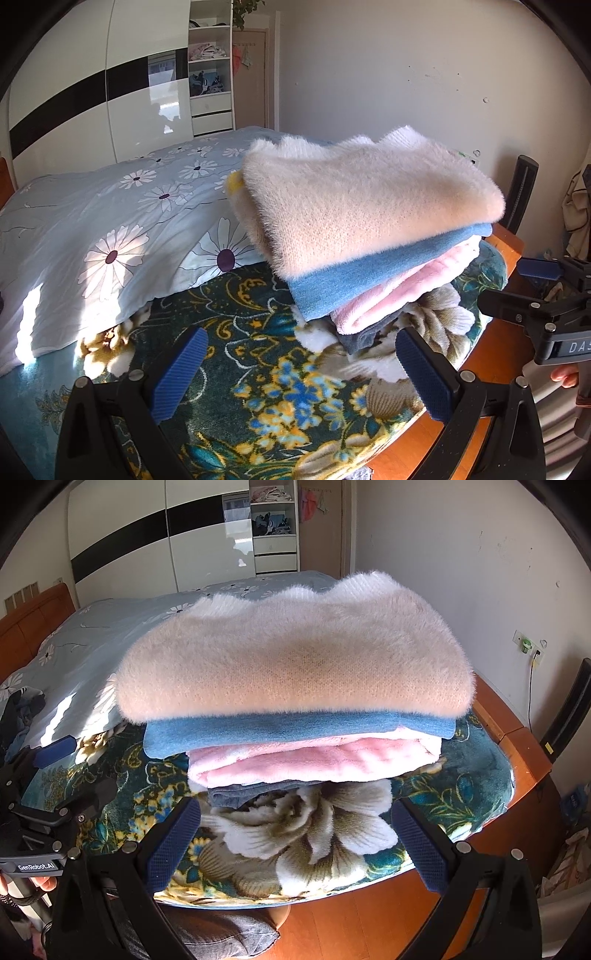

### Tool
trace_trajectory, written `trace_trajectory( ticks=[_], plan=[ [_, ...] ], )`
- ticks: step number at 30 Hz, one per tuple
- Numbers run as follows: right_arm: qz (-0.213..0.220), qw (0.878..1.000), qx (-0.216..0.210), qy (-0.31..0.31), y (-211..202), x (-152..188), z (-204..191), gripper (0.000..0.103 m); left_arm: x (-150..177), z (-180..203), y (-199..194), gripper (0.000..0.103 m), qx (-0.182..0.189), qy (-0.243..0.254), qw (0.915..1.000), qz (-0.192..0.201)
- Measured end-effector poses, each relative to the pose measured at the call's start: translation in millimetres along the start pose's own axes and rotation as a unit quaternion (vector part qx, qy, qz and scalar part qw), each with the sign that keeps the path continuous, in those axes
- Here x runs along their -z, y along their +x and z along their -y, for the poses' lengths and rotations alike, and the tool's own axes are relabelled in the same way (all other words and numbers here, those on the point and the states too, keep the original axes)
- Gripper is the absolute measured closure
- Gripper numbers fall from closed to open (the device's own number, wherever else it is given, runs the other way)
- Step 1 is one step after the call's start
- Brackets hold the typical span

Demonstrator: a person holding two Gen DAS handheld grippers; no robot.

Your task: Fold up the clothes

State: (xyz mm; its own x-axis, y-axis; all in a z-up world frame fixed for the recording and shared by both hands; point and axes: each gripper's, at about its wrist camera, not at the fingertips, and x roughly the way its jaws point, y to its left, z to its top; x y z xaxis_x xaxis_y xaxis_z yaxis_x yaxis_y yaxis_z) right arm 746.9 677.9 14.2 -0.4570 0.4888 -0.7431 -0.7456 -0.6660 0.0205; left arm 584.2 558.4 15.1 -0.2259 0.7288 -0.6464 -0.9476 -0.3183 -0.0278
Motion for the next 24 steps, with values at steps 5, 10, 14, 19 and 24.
trace_trajectory(
  ticks=[5, 10, 14, 19, 24],
  plan=[
    [-0.003, 1.0, -0.001, 0.0, 2.2, 0.9, 0.6, 0.0, 0.3, 1.3, -0.4, 0.0, -0.003, 0.002, 1.0, 0.002],
    [-0.005, 1.0, -0.001, 0.0, 2.8, 2.0, 2.4, 0.0, 0.7, 1.8, 0.9, 0.0, -0.009, -0.003, 1.0, 0.001],
    [-0.007, 1.0, 0.001, 0.0, 2.9, 3.9, 3.6, 0.0, 1.0, 3.6, 1.2, 0.0, -0.012, -0.002, 0.9999, 0.001],
    [-0.01, 1.0, 0.002, 0.001, 3.4, 4.8, 4.9, 0.0, 1.3, 5.5, 0.5, 0.0, -0.008, -0.003, 1.0, 0.0],
    [-0.011, 1.0, 0.002, 0.001, 3.0, 4.9, 5.0, 0.0, 1.2, 8.2, 0.4, 0.0, -0.008, 0.001, 1.0, 0.001]
  ],
)
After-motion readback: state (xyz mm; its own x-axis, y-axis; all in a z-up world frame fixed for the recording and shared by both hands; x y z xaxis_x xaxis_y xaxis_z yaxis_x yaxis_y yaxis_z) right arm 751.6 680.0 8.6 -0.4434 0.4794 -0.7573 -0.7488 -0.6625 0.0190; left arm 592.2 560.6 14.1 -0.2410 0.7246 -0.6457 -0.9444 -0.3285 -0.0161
